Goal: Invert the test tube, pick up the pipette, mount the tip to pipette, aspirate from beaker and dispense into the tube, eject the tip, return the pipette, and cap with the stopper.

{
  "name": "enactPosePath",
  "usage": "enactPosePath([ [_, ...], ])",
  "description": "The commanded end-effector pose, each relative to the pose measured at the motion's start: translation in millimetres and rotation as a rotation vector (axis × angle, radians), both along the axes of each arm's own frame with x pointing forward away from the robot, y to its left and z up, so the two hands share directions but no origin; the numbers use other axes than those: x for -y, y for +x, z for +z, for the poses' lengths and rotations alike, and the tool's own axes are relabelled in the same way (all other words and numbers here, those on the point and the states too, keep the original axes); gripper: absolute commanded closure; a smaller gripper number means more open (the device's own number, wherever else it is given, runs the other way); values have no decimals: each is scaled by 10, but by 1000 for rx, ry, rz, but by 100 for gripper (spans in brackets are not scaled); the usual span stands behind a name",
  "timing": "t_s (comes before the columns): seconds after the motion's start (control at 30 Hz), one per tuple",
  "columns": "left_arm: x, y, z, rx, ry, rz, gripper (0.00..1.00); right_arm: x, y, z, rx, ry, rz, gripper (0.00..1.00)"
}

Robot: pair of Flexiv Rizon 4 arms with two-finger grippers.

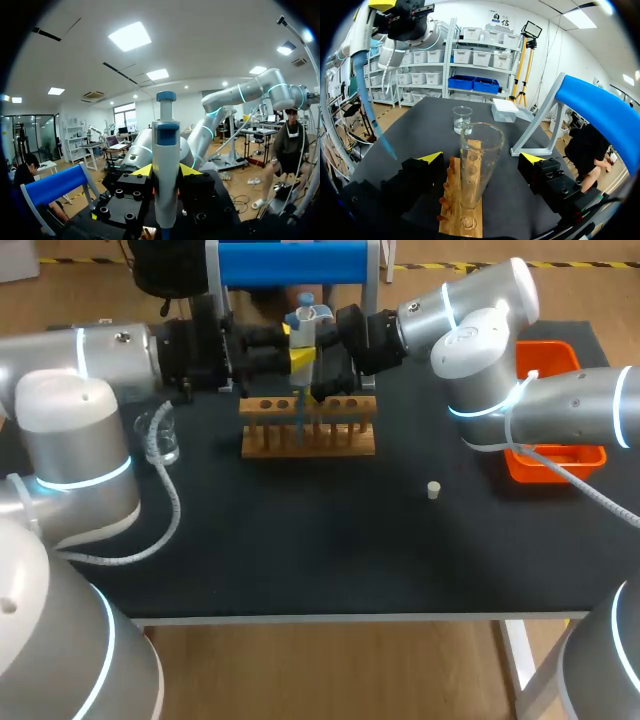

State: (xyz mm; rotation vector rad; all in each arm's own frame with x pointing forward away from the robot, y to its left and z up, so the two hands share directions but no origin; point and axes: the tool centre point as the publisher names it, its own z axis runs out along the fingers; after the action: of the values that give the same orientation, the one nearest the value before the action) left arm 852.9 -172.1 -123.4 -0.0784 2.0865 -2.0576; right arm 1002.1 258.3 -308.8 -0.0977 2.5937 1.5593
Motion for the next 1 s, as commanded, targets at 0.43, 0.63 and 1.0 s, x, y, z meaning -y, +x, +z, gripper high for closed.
enactPosePath([
  [0.43, 241, 148, -76, -29, -10, -49, 100, 0, 7, 2, -1, -2, 1, 0],
  [0.63, 234, 122, -78, -36, -11, -50, 100, 0, 7, 2, -1, -2, 1, 0],
  [1.0, 206, 107, -59, -39, -6, -47, 100, 12, 7, 9, 1, -1, 2, 0],
])
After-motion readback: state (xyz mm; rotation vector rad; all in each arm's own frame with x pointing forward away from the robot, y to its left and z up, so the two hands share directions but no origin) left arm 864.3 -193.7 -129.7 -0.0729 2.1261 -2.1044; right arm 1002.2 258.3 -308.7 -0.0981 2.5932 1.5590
